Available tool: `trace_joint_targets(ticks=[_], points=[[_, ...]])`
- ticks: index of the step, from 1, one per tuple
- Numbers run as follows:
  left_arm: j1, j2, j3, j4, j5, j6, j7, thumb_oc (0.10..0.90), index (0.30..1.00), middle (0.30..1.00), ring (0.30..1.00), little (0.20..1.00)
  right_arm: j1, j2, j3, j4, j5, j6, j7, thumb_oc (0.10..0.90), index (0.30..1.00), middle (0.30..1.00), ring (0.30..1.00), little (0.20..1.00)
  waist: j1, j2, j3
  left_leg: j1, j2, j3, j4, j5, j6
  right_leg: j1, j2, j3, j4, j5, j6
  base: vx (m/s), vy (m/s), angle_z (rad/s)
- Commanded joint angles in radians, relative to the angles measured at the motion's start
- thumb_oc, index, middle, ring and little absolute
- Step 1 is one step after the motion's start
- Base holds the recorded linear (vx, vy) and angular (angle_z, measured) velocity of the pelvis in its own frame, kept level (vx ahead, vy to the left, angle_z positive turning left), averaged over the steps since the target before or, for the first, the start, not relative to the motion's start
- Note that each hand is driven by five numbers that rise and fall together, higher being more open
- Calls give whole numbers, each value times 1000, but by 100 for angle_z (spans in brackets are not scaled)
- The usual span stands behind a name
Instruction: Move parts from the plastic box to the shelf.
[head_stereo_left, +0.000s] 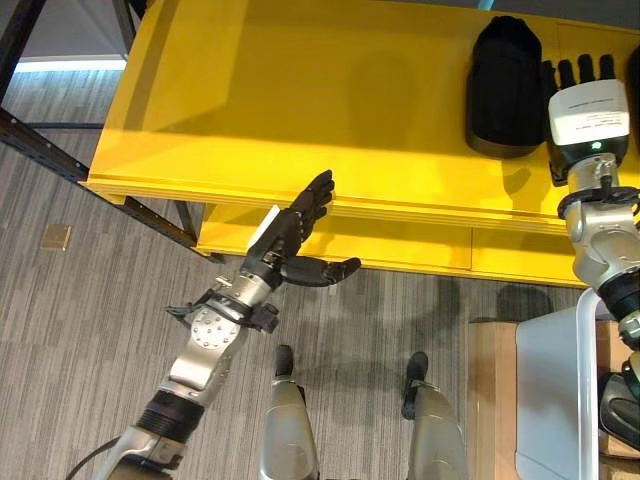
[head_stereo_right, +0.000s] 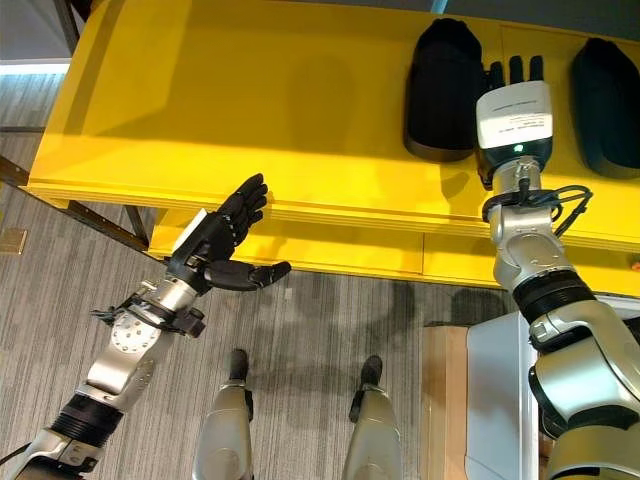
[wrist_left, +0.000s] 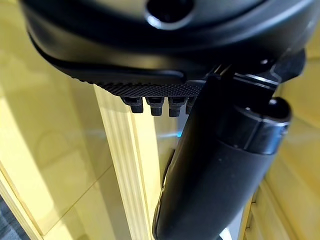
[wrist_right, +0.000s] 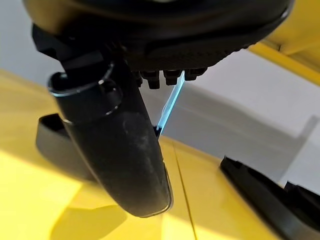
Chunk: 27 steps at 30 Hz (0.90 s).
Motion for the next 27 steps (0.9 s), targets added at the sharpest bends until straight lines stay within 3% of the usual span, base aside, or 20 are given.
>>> trace_joint_targets(ticks=[1,5,8,11,12,13,14,15,19,23,27], points=[[-80,-20,2,-66,22,-71,43,900,1000,1000,1000,1000,-157,17,18,-19,-15,57,-41,900,1000,1000,1000,1000,-9,-33,-51,-30,-25,-8,-17,1,73,35,96,21,149,-240,-95,0,0,0],[-118,-43,-22,-55,49,-52,82,900,1000,1000,1000,1000,-168,32,33,-12,2,132,-48,900,1000,1000,1000,1000,-24,-34,-48,-28,-22,-2,-19,2,72,31,98,30,146,-237,-96,-8,6,0],[-129,-54,-29,-54,58,-54,123,900,1000,1000,1000,1000,-166,44,3,-24,163,155,-152,900,1000,1000,1000,1000,-37,-31,-46,-17,-20,7,-27,2,73,35,102,39,136,-234,-97,-9,65,-5],[-129,-63,-27,-65,71,-50,161,900,1000,1000,1000,1000,-146,51,-68,-88,214,129,-240,900,1000,1000,1000,1000,-50,-28,-47,-2,-20,15,-38,1,73,44,104,44,121,-230,-98,15,123,-12],[-114,-68,-11,-83,79,-48,200,900,1000,1000,1000,1000,-104,41,-146,-191,245,98,-313,900,1000,1000,1000,1000,-70,-23,-51,15,-20,26,-44,-3,75,55,105,54,106,-226,-96,52,148,-12],[-108,-69,1,-88,81,-44,218,900,1000,1000,1000,1000,-69,33,-193,-253,229,88,-316,900,1000,1000,1000,1000,-85,-22,-55,23,-21,30,-45,-7,75,59,105,61,98,-223,-94,70,191,-14],[-98,-69,11,-95,84,-43,236,900,1000,1000,1000,1000,-12,24,-253,-334,219,76,-326,900,1000,1000,1000,1000,-99,-23,-60,33,-21,38,-48,-11,77,65,105,68,89,-220,-91,105,219,-24],[-68,-70,51,-121,91,-24,274,900,1000,1000,1000,1000,155,15,-396,-531,161,49,-356,900,1000,1000,1000,1000,-140,-26,-77,62,-17,62,-56,-21,78,82,104,86,65,-212,-86,102,212,-25],[-33,-75,104,-135,80,-6,304,900,1000,1000,1000,1000,379,16,-574,-749,129,1,-411,900,1000,1000,1000,1000,-200,-26,-109,115,-14,106,-72,-40,82,116,104,116,24,-202,-76,100,150,-26],[-19,-77,134,-136,70,7,312,900,1000,1000,1000,1000,496,12,-686,-873,132,-58,-382,900,1000,1000,1000,1000,-235,-24,-139,162,-11,143,-93,-53,78,151,95,134,-27,-183,-59,68,90,-29],[0,-75,154,-146,66,12,319,900,1000,1000,1000,1000,570,15,-732,-925,185,-110,-365,900,1000,1000,1000,1000,-249,-24,-157,197,-12,162,-112,-59,78,180,92,141,-56,-177,-53,42,40,-27]])
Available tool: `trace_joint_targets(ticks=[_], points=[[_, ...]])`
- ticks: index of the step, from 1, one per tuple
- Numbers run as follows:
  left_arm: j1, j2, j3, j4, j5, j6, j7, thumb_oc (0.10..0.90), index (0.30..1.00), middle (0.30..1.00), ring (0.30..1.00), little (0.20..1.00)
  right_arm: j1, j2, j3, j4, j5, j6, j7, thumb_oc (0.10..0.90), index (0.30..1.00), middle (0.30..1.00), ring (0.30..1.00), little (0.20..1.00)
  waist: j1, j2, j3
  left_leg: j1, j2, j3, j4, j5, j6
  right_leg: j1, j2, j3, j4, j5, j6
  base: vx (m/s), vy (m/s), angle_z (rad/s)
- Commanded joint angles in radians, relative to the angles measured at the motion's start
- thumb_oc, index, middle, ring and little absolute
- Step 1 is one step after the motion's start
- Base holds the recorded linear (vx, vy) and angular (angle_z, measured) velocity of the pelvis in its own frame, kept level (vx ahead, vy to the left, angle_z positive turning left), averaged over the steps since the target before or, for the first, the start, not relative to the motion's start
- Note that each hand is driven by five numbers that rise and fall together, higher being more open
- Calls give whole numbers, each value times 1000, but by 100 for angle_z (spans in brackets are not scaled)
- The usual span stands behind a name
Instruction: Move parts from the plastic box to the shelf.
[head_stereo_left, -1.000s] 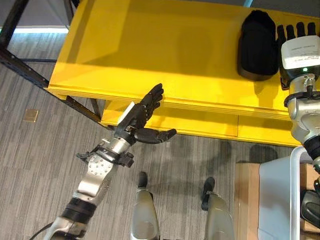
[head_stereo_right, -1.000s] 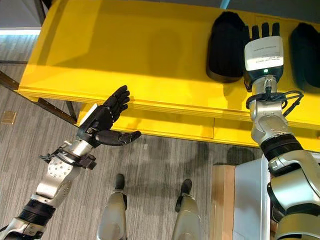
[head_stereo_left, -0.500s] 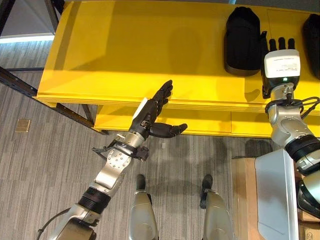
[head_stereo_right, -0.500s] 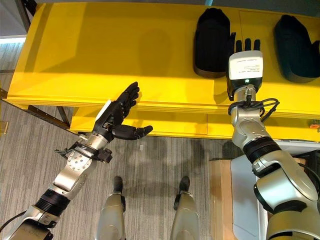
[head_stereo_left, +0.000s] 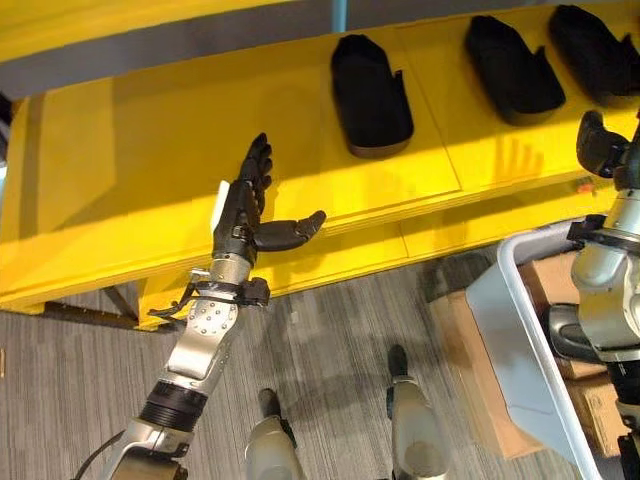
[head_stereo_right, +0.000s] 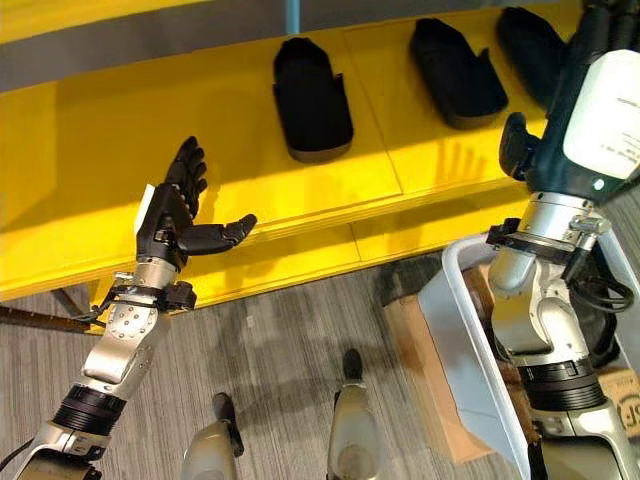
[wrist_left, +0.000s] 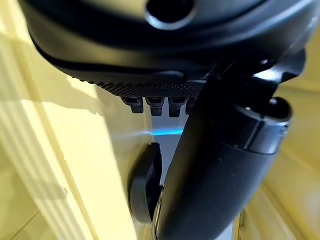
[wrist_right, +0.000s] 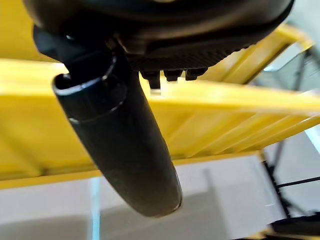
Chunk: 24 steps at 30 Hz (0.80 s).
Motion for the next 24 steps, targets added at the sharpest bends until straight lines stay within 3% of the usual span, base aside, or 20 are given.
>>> trace_joint_targets(ticks=[1,9,10,12,15,18,21,24], points=[[42,-45,33,-126,26,-77,-3,900,1000,1000,1000,1000,70,-56,-73,-168,36,-130,-6,900,1000,1000,1000,1000,-19,25,-156,41,-16,-10,-102,-2,72,112,69,-20,48,-232,-74,28,17,-18],[159,-39,84,-215,-22,-75,-37,900,1000,1000,1000,1000,381,42,-79,-236,188,-267,102,900,1000,1000,1000,1000,-61,33,-172,101,-10,26,-124,-4,78,144,70,-5,44,-229,-71,-29,13,-10],[178,-35,89,-224,-30,-88,-45,900,1000,1000,1000,1000,399,53,-80,-240,198,-277,97,900,1000,1000,1000,1000,-62,34,-171,100,-9,27,-125,-3,77,142,72,-4,48,-232,-73,-139,-39,-10],[306,-4,112,-277,-112,-175,-127,900,1000,1000,1000,1000,476,75,-110,-240,261,-303,65,900,1000,1000,1000,1000,-48,39,-161,97,-2,20,-130,3,70,139,71,-16,60,-238,-78,-195,-79,-11],[451,28,151,-361,-223,-216,-236,900,1000,1000,1000,1000,574,98,-165,-253,307,-348,41,900,1000,1000,1000,1000,-37,47,-147,106,10,9,-143,14,62,141,69,-28,63,-241,-83,-178,-54,-3],[558,40,163,-389,-250,-257,-344,900,1000,1000,1000,1000,643,110,-186,-241,396,-370,61,900,1000,1000,1000,1000,-38,50,-152,132,37,7,-175,45,51,150,71,-36,56,-240,-99,-124,-2,4],[595,43,147,-378,-274,-278,-413,900,1000,1000,1000,1000,697,125,-195,-199,520,-367,62,900,1000,1000,1000,1000,-49,51,-165,134,63,23,-183,127,40,169,77,-52,26,-229,-113,-88,31,5],[579,58,121,-344,-266,-265,-464,900,1000,1000,1000,1000,706,133,-198,-127,585,-360,48,900,1000,1000,1000,1000,-60,50,-183,136,-1,30,-163,77,59,198,76,-54,-43,-189,-104,-38,35,8]])
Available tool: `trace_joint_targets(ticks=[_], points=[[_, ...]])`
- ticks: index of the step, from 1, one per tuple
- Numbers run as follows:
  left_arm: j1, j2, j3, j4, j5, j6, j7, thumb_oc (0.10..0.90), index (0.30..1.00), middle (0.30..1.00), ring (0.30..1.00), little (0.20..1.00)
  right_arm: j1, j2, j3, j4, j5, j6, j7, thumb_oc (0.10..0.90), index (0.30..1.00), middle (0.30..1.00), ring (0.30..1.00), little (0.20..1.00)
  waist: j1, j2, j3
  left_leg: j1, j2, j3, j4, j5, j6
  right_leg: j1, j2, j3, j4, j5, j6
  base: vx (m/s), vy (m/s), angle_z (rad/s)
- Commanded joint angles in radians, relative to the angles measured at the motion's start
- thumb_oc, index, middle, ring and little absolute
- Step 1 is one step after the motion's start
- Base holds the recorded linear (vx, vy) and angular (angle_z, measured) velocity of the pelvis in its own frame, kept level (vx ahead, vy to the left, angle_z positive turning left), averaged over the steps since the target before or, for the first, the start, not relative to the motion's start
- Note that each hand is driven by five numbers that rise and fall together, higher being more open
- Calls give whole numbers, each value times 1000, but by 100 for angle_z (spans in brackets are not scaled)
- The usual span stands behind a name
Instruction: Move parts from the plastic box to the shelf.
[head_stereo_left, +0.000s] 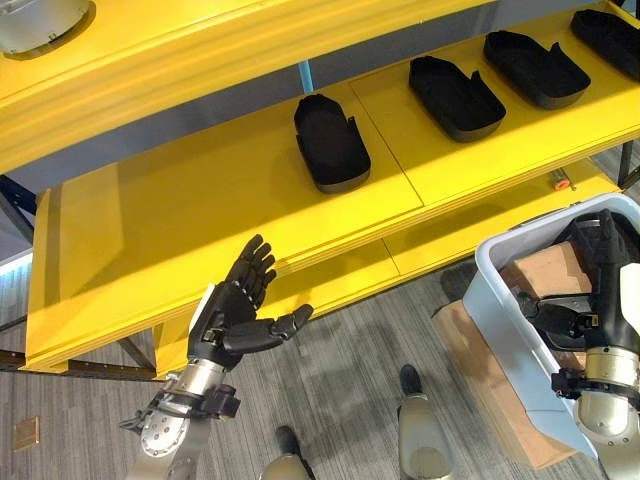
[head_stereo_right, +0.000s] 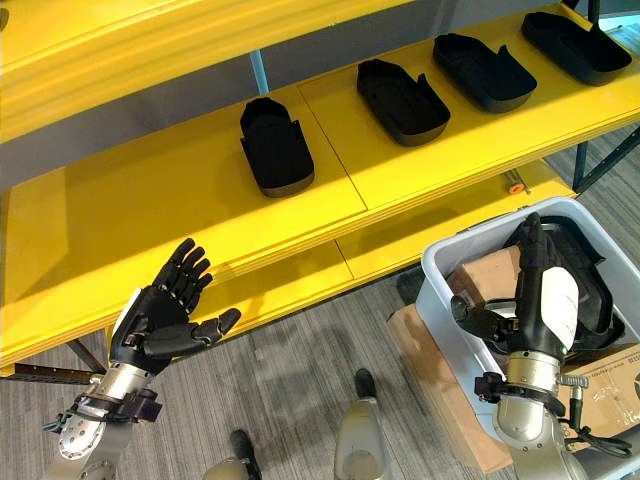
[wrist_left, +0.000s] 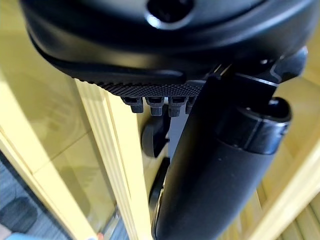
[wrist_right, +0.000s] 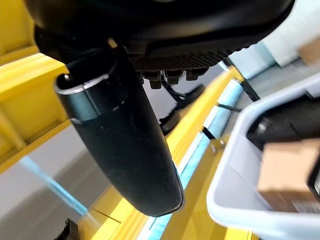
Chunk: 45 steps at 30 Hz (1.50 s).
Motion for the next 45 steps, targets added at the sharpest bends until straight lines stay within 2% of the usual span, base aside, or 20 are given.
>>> trace_joint_targets(ticks=[1,3,4,5,8,12,14,15,16,17,18,24,25,28,30,31,33,35,40,45], points=[[-65,60,16,-37,-37,-136,-109,900,1000,1000,1000,1000,-33,-5,-103,22,97,-78,-85,900,1000,1000,1000,1000,-19,-37,-106,-15,-33,-33,41,-17,-7,178,55,-64,-73,-140,-94,7,43,4],[-57,63,13,-50,-40,-104,-155,900,1000,1000,1000,1000,-33,23,-91,48,111,-65,-95,900,1000,1000,1000,1000,-7,-39,-122,-7,-127,-56,47,-81,31,201,62,-48,-142,-87,-69,36,81,-3],[-45,68,8,-66,-27,-77,-180,900,1000,1000,1000,1000,-48,48,-68,54,118,-35,-99,900,1000,1000,1000,1000,6,-39,-136,5,-197,-101,27,-112,64,207,79,-13,-180,-54,-53,53,120,-20],[-40,70,8,-72,-21,-74,-180,900,1000,1000,1000,1000,-57,55,-59,59,112,-18,-102,900,1000,1000,1000,1000,14,-40,-141,2,-218,-126,20,-114,74,203,87,6,-188,-42,-50,86,142,-30],[-41,73,-27,-85,17,-56,-171,900,1000,1000,1000,1000,-100,61,-39,95,111,41,-109,900,1000,1000,1000,1000,36,-51,-160,23,-254,-199,-28,-119,106,210,113,63,-244,1,-38,52,161,-95],[-76,85,-78,-75,35,-51,-163,900,1000,1000,1000,1000,-131,61,-34,124,108,61,-102,900,1000,1000,1000,1000,33,-55,-171,49,-265,-205,-85,-113,121,193,111,105,-277,45,-10,3,175,-39],[-88,96,-91,-67,22,-58,-164,900,1000,1000,1000,1000,-145,55,-23,143,79,78,-76,900,1000,1000,1000,1000,38,-58,-174,62,-263,-187,-114,-106,124,183,100,84,-285,63,4,-36,158,-28],[-89,99,-92,-62,31,-64,-154,900,1000,1000,1000,1000,-158,52,-13,155,67,78,-76,900,1000,1000,1000,1000,45,-59,-172,68,-261,-167,-120,-106,125,177,93,59,-278,64,7,-79,80,-47],[-85,106,-84,-53,23,-76,-125,900,1000,1000,1000,1000,-189,46,8,173,49,89,-54,900,1000,1000,1000,1000,65,-61,-166,84,-247,-97,-124,-112,124,161,68,-53,-228,50,11,-92,59,-68],[-85,106,-82,-52,24,-76,-121,900,1000,1000,1000,1000,-192,46,9,174,48,88,-50,900,1000,1000,1000,1000,68,-63,-167,82,-246,-89,-124,-109,124,156,64,-61,-223,53,10,-113,4,-122],[-79,108,-74,-49,35,-82,-101,900,1000,1000,1000,1000,-197,43,13,171,53,87,-38,900,1000,1000,1000,1000,75,-65,-169,86,-240,-52,-124,-110,125,151,49,-107,-204,51,7,-76,-43,-141],[-108,115,-76,-37,-11,-68,-90,900,1000,1000,1000,1000,-179,42,0,163,54,126,-49,900,1000,1000,1000,1000,69,-79,-177,81,-224,2,-93,-122,134,161,-17,-114,-167,76,4,-52,-160,-103],[-111,111,-71,-35,-14,-77,-81,900,1000,1000,1000,1000,-188,61,2,166,18,140,-34,900,1000,1000,1000,1000,78,-90,-175,85,-207,36,-74,-137,126,164,-66,-157,-191,113,16,6,-356,-31],[-99,100,-56,-45,-26,-79,-52,900,1000,1000,1000,1000,-202,54,12,167,-18,148,11,900,1000,1000,1000,1000,89,-103,-173,101,-165,91,-60,-148,104,199,-85,-222,-256,120,35,19,-387,-64],[-91,90,-54,-58,-9,-76,-22,900,1000,1000,1000,1000,-203,40,19,151,-65,150,26,900,1000,1000,1000,1000,86,-110,-175,108,-138,128,-50,-147,88,217,-79,-253,-281,108,38,88,-387,-66],[-86,87,-54,-61,-10,-72,-11,900,1000,1000,1000,1000,-192,24,17,136,-99,158,36,900,1000,1000,1000,1000,80,-107,-181,123,-125,131,-50,-164,79,235,-68,-254,-285,79,46,141,-314,-53],[-82,80,-53,-64,-15,-80,-17,900,1000,1000,1000,1000,-168,1,6,127,-84,163,45,900,1000,1000,1000,1000,66,-107,-184,129,-105,146,-53,-153,67,244,-48,-257,-273,40,40,114,-327,-42],[-76,77,-57,-73,-22,-89,-13,900,1000,1000,1000,1000,-145,-21,-10,126,-63,141,54,900,1000,1000,1000,1000,49,-103,-184,135,-82,161,-61,-131,51,248,-29,-258,-254,6,22,58,-286,-31],[-163,79,-112,-60,-22,-114,6,900,1000,1000,1000,1000,-195,-88,19,123,-149,100,46,900,1000,1000,1000,1000,11,-76,-163,116,-25,158,-35,-96,16,223,18,-242,-182,-63,-45,12,-312,-15],[-229,61,-139,-41,-7,-121,47,900,1000,1000,1000,1000,-264,-113,62,147,-168,76,43,900,1000,1000,1000,1000,-12,-49,-153,109,7,156,8,-62,-6,201,35,-220,-141,-99,-79,33,-229,-15]])
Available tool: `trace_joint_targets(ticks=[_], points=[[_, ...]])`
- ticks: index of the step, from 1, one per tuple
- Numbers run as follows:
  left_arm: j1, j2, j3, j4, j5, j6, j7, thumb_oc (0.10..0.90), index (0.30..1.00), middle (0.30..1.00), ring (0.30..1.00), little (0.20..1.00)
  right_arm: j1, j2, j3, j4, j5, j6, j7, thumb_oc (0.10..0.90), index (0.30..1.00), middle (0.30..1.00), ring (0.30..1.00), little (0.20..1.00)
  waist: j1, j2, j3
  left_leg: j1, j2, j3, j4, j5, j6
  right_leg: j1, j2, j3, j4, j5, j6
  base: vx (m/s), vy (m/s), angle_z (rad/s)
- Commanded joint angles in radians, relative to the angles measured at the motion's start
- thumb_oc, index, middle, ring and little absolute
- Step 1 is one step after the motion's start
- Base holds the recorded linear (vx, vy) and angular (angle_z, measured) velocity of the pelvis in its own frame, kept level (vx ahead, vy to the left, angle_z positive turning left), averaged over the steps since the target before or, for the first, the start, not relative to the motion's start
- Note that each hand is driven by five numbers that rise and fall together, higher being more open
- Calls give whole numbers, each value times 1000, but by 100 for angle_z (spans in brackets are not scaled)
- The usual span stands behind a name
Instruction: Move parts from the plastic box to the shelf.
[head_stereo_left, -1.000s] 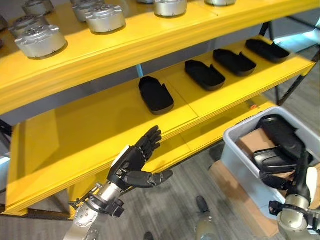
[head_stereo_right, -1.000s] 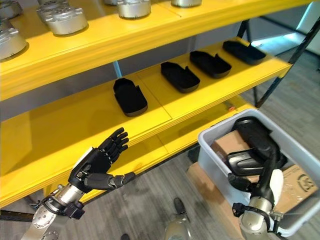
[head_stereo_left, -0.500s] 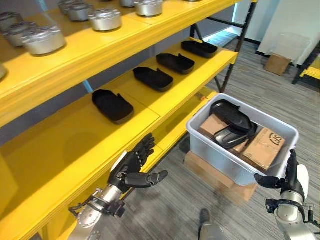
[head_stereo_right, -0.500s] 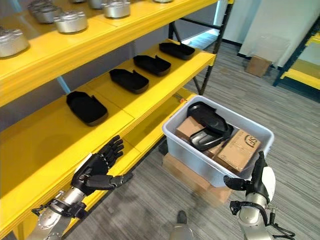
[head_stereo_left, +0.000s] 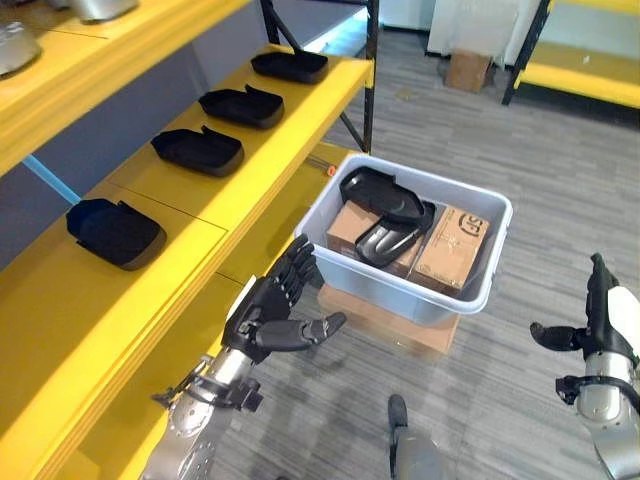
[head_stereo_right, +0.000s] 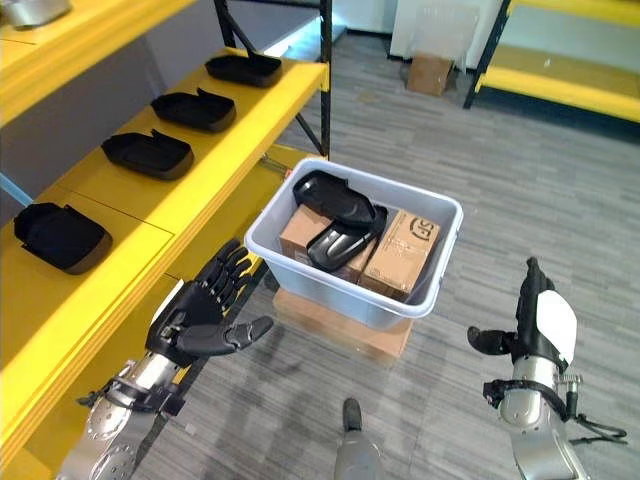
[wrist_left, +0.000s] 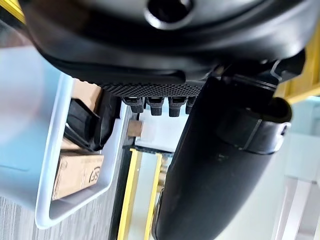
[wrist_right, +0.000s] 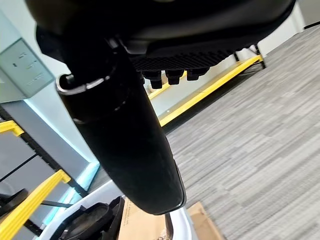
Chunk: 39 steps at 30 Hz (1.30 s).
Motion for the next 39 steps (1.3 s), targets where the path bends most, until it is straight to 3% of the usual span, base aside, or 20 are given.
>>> trace_joint_targets(ticks=[1,2,4,5,7,8,12,13,14,15,16,18,22,32,39], points=[[-70,44,25,-87,-3,-143,45,900,1000,1000,1000,1000,-103,-58,7,-76,-79,-102,-41,900,1000,1000,1000,1000,-13,-66,-47,-32,4,-38,107,-43,7,106,-25,-7,68,-215,-16,49,-202,-14],[-97,30,24,-82,14,-140,57,900,1000,1000,1000,1000,-118,-58,14,-73,-72,-114,-22,900,1000,1000,1000,1000,-19,-54,-42,-54,19,-32,198,-3,-11,107,-11,-7,69,-224,-38,56,-233,-13],[-131,6,24,-75,14,-126,67,900,1000,1000,1000,1000,-122,-53,17,-82,-91,-118,-27,900,1000,1000,1000,1000,-22,-41,-32,-102,10,-57,330,13,-20,112,6,-2,66,-228,-62,54,-233,-8],[-135,0,29,-75,20,-123,79,900,1000,1000,1000,1000,-126,-47,24,-84,-98,-126,-26,900,1000,1000,1000,1000,-17,-41,-26,-133,-22,-83,353,1,6,100,8,7,71,-213,-68,70,-161,-9],[-125,-10,44,-78,53,-114,118,900,1000,1000,1000,1000,-151,-27,64,-88,-124,-150,-6,900,1000,1000,1000,1000,11,-42,-12,-189,-115,-201,338,-53,51,88,24,77,93,-216,-58,117,-45,-32],[-123,-10,46,-78,53,-113,119,900,1000,1000,1000,1000,-156,-24,71,-88,-132,-149,-1,900,1000,1000,1000,1000,14,-43,-10,-192,-123,-209,331,-58,56,87,25,85,96,-218,-56,132,-3,-62],[-97,-16,63,-100,61,-95,128,900,1000,1000,1000,1000,-158,-18,103,-128,-133,-117,19,900,1000,1000,1000,1000,38,-55,-7,-243,-65,-248,135,50,23,125,28,116,75,-239,-49,175,104,-62],[-76,-18,68,-97,55,-107,113,900,1000,1000,1000,1000,-139,-21,104,-140,-128,-118,21,900,1000,1000,1000,1000,46,-59,-7,-262,-17,-282,50,137,-5,151,22,122,65,-250,-50,242,186,-75],[-64,-20,70,-89,51,-120,106,900,1000,1000,1000,1000,-136,-25,109,-141,-123,-119,16,900,1000,1000,1000,1000,53,-64,-2,-279,11,-316,23,172,-16,164,15,132,64,-255,-53,306,272,-80],[-55,-26,72,-74,50,-137,95,900,1000,1000,1000,1000,-140,-26,120,-133,-124,-132,6,900,1000,1000,1000,1000,63,-72,8,-299,25,-354,15,169,-19,176,2,144,73,-267,-52,302,308,-70],[-36,-31,82,-58,57,-164,95,900,1000,1000,1000,1000,-152,-30,131,-125,-138,-174,16,900,1000,1000,1000,1000,77,-73,19,-289,4,-393,29,123,-15,182,-3,164,102,-290,-45,297,299,-51],[-21,-36,90,-47,47,-166,74,900,1000,1000,1000,1000,-159,-35,130,-127,-129,-170,27,900,1000,1000,1000,1000,79,-63,19,-269,-3,-365,43,95,-13,179,-6,154,118,-295,-46,224,226,-66],[-34,-22,89,-31,34,-147,52,900,1000,1000,1000,1000,-139,-6,129,-135,-89,-144,14,900,1000,1000,1000,1000,70,-49,-2,-202,-39,-306,34,42,-3,177,-30,124,109,-274,-11,192,155,-43],[-46,1,98,-64,34,-86,70,900,1000,1000,1000,1000,-156,74,166,-162,-124,-88,13,900,1000,1000,1000,1000,91,-54,-33,-143,-109,-292,-4,-12,45,179,-58,85,40,-222,29,85,51,-9],[-27,8,114,-73,32,-81,56,900,1000,1000,1000,1000,-180,66,164,-170,-109,-109,18,900,1000,1000,1000,1000,116,-66,-46,-126,-128,-297,-11,-28,57,199,-67,65,-13,-192,41,68,29,2]])
